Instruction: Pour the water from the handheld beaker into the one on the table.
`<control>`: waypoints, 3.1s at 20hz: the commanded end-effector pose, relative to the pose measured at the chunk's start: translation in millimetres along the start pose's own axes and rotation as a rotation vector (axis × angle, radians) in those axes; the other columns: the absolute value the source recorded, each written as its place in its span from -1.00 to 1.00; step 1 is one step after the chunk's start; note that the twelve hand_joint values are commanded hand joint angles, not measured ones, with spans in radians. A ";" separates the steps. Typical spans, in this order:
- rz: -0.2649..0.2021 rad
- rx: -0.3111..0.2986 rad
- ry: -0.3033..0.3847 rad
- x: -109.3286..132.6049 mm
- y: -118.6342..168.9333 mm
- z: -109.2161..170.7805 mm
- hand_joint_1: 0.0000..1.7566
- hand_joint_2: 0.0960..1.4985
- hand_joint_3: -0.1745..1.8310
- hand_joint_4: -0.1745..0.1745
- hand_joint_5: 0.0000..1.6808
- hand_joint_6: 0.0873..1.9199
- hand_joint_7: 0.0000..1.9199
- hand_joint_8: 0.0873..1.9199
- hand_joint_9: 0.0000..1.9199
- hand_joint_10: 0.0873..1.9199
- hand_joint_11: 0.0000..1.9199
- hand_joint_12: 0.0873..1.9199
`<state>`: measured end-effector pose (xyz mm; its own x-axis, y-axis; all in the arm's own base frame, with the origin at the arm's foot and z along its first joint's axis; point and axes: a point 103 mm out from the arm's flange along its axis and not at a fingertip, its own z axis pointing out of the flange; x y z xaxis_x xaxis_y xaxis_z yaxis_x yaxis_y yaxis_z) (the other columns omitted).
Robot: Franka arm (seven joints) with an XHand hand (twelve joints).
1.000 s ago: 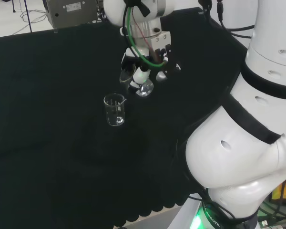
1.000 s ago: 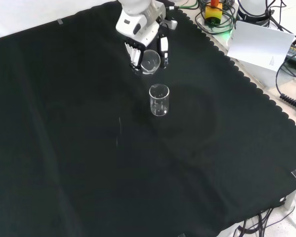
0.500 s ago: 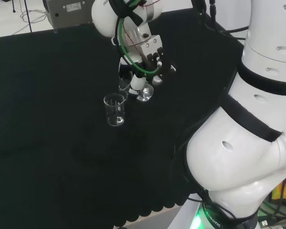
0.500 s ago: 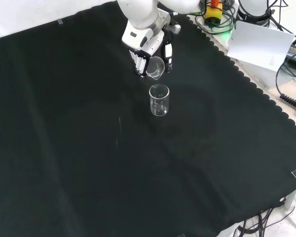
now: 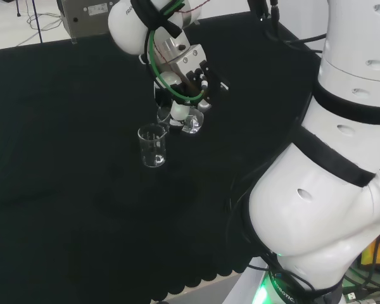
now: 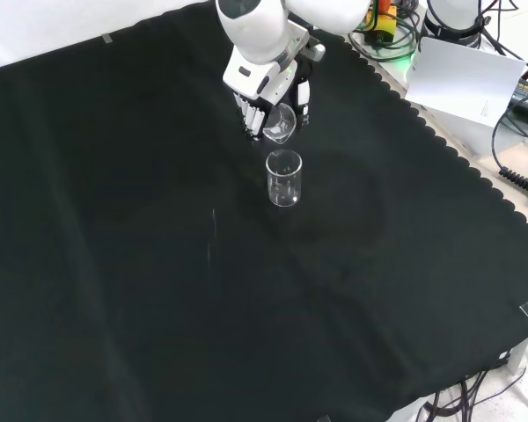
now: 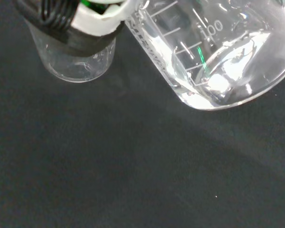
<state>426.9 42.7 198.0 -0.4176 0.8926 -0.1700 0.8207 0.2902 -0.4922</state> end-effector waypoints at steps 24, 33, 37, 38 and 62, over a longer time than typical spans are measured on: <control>0.015 0.145 -0.223 23.1 11.6 -15.7 0.62 0.32 -1.00 -1.00 0.61 -0.70 0.34 -0.47 0.62 -1.00 0.44 -0.42; 0.029 0.172 -0.268 26.0 10.9 -17.8 0.62 0.32 -1.00 -1.00 0.61 -0.70 0.34 -0.47 0.62 -1.00 0.44 -0.42; 0.037 0.194 -0.285 29.5 11.7 -18.8 0.62 0.32 -1.00 -1.00 0.61 -0.70 0.34 -0.47 0.62 -1.00 0.44 -0.42; 0.039 0.198 -0.289 30.2 11.9 -19.0 0.62 0.32 -1.00 -1.00 0.61 -0.70 0.34 -0.47 0.62 -1.00 0.44 -0.42; 0.075 0.250 -0.380 42.3 13.4 -31.8 0.62 0.32 -1.00 -1.00 0.61 -0.70 0.34 -0.47 0.62 -1.00 0.44 -0.42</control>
<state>434.7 86.8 208.7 -0.5063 0.7199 -0.4749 0.7584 0.1096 -0.6425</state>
